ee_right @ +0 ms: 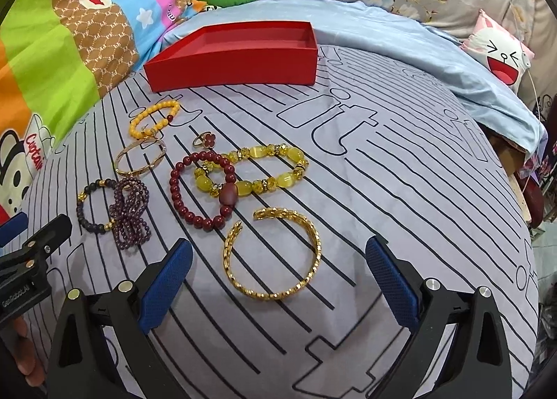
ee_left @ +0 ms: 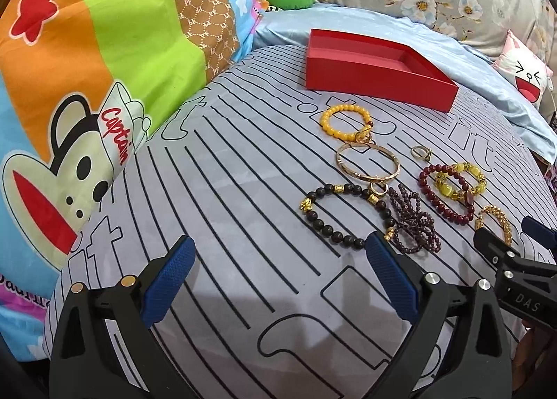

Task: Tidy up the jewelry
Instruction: 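Move the right tool to the twisted gold cuff while the left tool approaches the thin gold bangle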

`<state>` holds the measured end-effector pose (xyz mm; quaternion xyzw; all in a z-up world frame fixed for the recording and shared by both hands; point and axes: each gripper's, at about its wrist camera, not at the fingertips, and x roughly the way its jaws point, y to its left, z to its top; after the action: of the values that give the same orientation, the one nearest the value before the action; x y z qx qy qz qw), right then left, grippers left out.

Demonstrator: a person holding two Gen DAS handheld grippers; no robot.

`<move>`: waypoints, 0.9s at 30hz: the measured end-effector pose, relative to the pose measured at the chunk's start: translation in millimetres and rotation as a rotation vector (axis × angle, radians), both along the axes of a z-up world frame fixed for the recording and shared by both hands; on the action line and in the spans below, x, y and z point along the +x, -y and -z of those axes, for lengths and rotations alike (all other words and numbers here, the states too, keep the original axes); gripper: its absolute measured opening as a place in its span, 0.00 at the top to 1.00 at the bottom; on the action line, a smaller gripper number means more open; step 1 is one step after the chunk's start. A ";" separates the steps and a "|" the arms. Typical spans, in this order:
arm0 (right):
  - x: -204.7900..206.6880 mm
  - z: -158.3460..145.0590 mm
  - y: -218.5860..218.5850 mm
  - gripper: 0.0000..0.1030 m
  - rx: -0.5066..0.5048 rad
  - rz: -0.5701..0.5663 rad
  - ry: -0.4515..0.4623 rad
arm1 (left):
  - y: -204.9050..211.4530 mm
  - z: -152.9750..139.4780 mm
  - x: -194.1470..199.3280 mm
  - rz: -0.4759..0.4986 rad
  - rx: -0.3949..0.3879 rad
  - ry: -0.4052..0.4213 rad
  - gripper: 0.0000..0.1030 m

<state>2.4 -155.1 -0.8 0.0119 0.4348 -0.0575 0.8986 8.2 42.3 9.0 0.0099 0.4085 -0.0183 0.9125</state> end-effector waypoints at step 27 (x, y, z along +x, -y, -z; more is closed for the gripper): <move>-6.0 1.8 7.1 0.47 0.033 0.004 -0.005 | 7.5 -5.9 16.7 0.026 -0.062 -0.020 0.09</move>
<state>-3.7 -162.2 -2.6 0.0273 0.4380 -0.0521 0.8970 25.0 34.8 14.9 -0.0131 0.4168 -0.0429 0.9079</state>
